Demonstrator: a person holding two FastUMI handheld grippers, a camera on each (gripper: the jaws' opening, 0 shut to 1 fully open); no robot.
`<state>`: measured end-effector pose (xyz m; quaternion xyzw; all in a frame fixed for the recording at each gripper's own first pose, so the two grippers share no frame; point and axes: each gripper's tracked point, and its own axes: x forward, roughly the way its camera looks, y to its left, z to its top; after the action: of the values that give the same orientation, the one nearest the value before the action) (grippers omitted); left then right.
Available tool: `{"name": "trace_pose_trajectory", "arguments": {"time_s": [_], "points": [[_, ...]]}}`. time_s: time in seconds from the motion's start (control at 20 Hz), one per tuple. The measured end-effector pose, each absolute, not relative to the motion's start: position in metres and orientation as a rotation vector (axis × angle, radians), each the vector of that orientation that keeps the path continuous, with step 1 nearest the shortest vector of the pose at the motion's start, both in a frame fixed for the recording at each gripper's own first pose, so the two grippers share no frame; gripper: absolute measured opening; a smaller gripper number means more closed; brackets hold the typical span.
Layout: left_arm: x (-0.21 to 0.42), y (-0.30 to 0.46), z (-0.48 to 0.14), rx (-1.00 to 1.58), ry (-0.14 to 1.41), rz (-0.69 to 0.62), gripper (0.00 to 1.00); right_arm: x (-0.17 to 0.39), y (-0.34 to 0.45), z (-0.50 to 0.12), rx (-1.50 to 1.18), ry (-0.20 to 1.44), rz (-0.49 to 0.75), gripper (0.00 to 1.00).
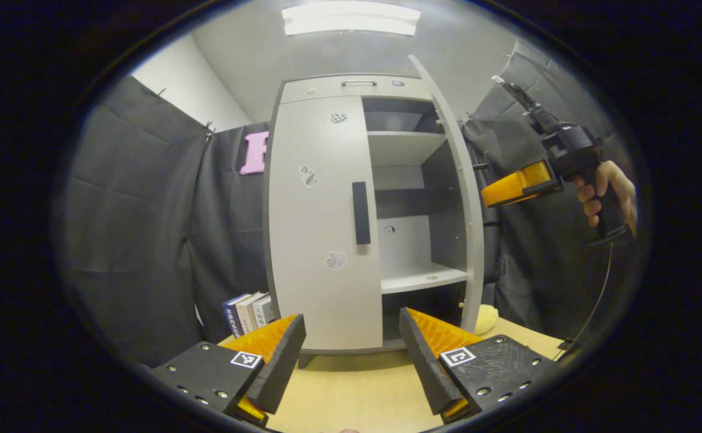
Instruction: Open the right door of the double-door shoe cabinet with the right hand, and open the left door with the left hand.
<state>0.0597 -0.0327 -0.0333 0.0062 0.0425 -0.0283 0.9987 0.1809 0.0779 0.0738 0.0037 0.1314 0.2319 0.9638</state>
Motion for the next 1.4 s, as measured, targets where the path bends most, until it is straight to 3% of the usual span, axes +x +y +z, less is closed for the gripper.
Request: {"name": "trace_pose_trajectory", "arguments": {"time_s": [0.5,0.7,0.75,0.95,1.05,1.2,1.25,1.3,1.4], "points": [[0.058,-0.066,-0.031,0.022,0.090,-0.098,0.92,0.175,0.022,0.075,-0.003,0.244,0.409,0.12],[0.058,-0.074,-0.032,0.027,0.089,-0.112,0.92,0.180,-0.004,0.076,-0.013,0.233,0.335,0.17],[0.059,-0.074,-0.032,0.027,0.089,-0.113,0.92,0.181,-0.011,0.074,-0.018,0.230,0.312,0.12],[0.064,-0.073,-0.033,0.023,0.095,-0.112,0.92,0.191,-0.039,0.072,-0.052,0.223,0.207,0.12],[0.065,-0.070,-0.034,0.024,0.097,-0.111,0.92,0.187,-0.035,0.074,0.001,0.227,0.222,0.06],[0.072,-0.070,-0.032,0.028,0.097,-0.116,0.92,0.177,-0.037,0.070,0.014,0.226,0.215,0.07],[0.077,-0.068,-0.029,0.029,0.094,-0.117,0.92,0.171,-0.038,0.071,0.014,0.219,0.209,0.00],[0.084,-0.067,-0.026,0.028,0.090,-0.119,0.92,0.166,-0.039,0.071,0.012,0.215,0.207,0.07],[0.101,-0.061,-0.016,0.032,0.074,-0.113,0.93,0.153,-0.045,0.072,0.013,0.215,0.194,0.07]]}}
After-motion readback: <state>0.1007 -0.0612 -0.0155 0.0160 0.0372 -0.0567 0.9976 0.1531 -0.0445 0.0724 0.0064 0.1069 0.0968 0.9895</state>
